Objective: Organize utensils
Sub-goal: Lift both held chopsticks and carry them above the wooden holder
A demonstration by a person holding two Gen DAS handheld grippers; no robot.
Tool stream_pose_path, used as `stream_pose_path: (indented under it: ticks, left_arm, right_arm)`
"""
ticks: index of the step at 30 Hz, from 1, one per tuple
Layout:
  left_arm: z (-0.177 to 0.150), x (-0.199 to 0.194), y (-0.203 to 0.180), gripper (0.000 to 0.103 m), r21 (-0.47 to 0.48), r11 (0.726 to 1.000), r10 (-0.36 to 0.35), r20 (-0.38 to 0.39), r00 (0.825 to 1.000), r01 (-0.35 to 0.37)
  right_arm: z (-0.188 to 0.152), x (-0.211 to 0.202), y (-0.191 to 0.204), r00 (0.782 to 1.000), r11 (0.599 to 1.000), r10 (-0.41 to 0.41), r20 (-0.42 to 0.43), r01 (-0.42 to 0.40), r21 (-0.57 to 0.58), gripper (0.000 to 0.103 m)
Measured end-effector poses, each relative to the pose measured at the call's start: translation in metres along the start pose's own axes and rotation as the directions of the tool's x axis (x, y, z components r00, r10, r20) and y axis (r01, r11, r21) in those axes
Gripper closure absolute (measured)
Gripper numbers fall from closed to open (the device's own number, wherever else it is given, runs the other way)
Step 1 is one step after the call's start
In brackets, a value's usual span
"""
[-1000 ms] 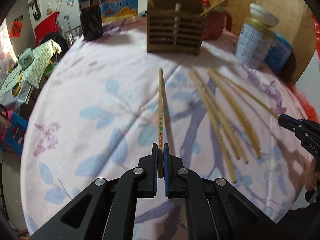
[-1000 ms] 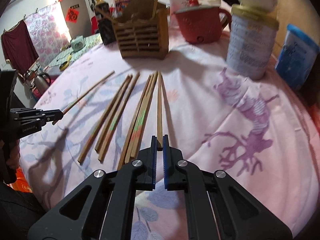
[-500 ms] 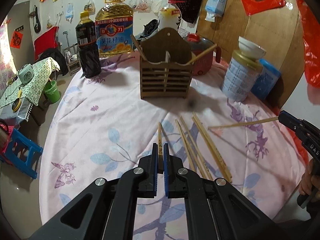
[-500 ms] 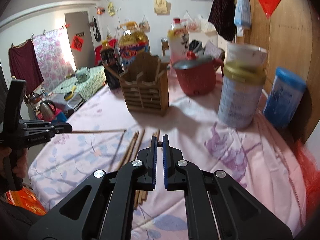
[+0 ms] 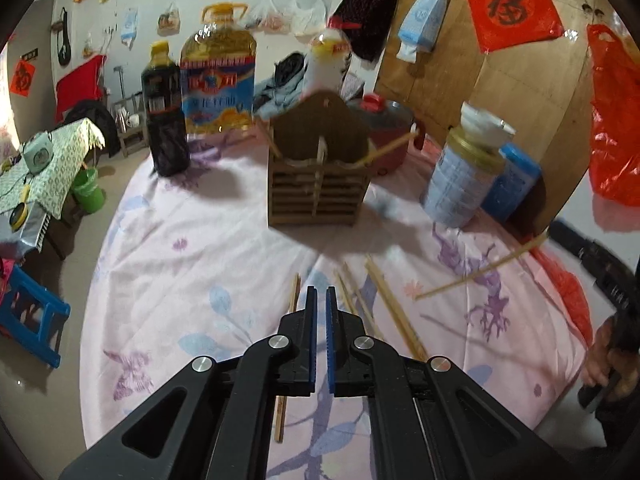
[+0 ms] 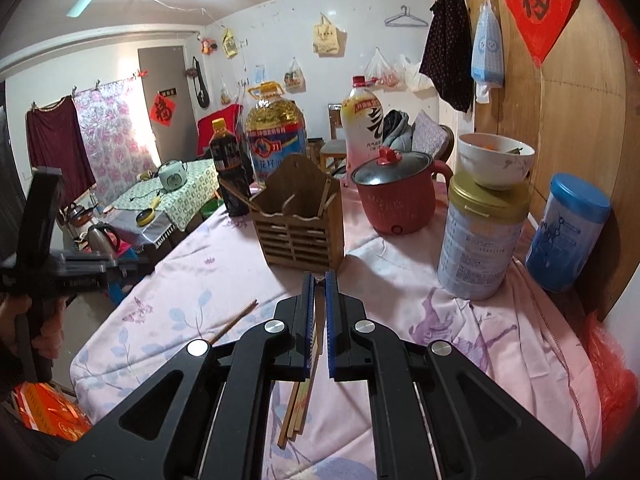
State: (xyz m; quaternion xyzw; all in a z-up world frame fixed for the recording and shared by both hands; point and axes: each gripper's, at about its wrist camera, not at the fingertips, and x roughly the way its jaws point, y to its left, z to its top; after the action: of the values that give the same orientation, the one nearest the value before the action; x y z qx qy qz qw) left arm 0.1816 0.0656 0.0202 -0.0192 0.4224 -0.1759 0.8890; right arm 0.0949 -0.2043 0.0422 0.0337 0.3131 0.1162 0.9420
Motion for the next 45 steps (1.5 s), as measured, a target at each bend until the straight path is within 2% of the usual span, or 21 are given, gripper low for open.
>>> stream_pose_path:
  ticks: [1,2,3,8,10,12,13,14,16,17,20,24,28,33,39,45]
  left_arm:
    - [-0.010,0.008,0.002,0.085,-0.008,1.000,-0.004,-0.022,1.000,0.004]
    - [-0.018,0.013,0.004,0.071,-0.011,1.000,-0.001,-0.034,0.999,0.001]
    - [-0.028,0.020,0.006,0.068,-0.013,1.000,0.013,-0.049,0.999,-0.014]
    - [-0.083,0.054,0.020,0.069,0.012,0.998,0.055,-0.162,0.985,-0.054]
    - [-0.100,0.066,0.027,0.069,0.020,0.997,0.081,-0.203,0.976,-0.078]
    - [-0.110,0.073,0.035,0.069,0.004,0.997,0.078,-0.225,0.971,-0.079]
    - [-0.114,0.074,0.038,0.069,-0.004,0.997,0.070,-0.230,0.971,-0.073]
    - [-0.119,0.076,0.040,0.074,-0.007,0.998,0.064,-0.235,0.970,-0.068]
    - [-0.124,0.074,0.036,0.080,0.028,0.997,0.080,-0.214,0.974,-0.075]
    - [-0.126,0.073,0.034,0.094,0.052,0.996,0.082,-0.210,0.974,-0.073]
    - [-0.128,0.070,0.031,0.098,0.045,0.998,0.047,-0.203,0.978,-0.039]
    - [-0.107,0.049,0.021,0.098,0.052,0.998,0.040,-0.139,0.990,-0.034]
    - [-0.061,0.016,0.009,0.098,0.073,0.997,0.025,-0.044,0.999,-0.022]
    - [-0.010,-0.015,-0.002,0.098,0.076,0.997,0.008,0.042,0.999,-0.011]
    - [0.026,-0.027,-0.008,0.098,0.058,0.998,-0.031,0.077,0.997,0.027]
    - [0.053,-0.031,-0.019,0.098,0.086,0.995,-0.059,0.100,0.993,0.050]
  right_arm:
    - [-0.001,0.001,0.000,1.000,1.000,0.001,-0.005,-0.001,0.005,0.096]
    - [-0.002,0.002,-0.001,1.000,1.000,0.001,-0.011,-0.001,0.009,0.096]
    - [-0.003,0.002,-0.002,1.000,1.000,0.001,-0.014,-0.001,0.012,0.096]
    - [-0.004,0.002,-0.003,1.000,1.000,0.001,-0.020,-0.001,0.019,0.096]
    - [-0.004,0.002,-0.004,1.000,1.000,0.005,-0.023,-0.005,0.024,0.096]
    - [-0.004,0.002,-0.004,1.000,1.000,0.011,-0.027,-0.010,0.028,0.096]
    - [-0.005,0.002,-0.004,1.000,1.000,0.012,-0.029,-0.011,0.028,0.096]
    - [-0.005,0.003,-0.004,0.999,1.000,0.013,-0.031,-0.012,0.027,0.096]
    - [-0.004,0.005,-0.003,0.999,1.000,0.013,-0.035,-0.013,0.026,0.096]
    - [-0.004,0.005,-0.003,0.999,1.000,0.015,-0.036,-0.014,0.026,0.096]
    - [-0.003,0.008,-0.001,0.999,1.000,0.016,-0.039,-0.015,0.025,0.096]
    - [-0.002,0.008,-0.001,0.999,1.000,0.017,-0.035,-0.017,0.025,0.096]
    - [0.002,0.008,0.000,0.999,0.999,0.022,-0.026,-0.021,0.027,0.096]
    - [0.011,0.002,0.002,1.000,0.999,0.029,0.008,-0.029,0.021,0.096]
    - [0.023,-0.003,0.001,0.998,0.999,0.044,0.036,-0.045,0.031,0.096]
    - [0.038,-0.004,0.004,0.996,0.997,0.071,0.059,-0.073,0.038,0.096]
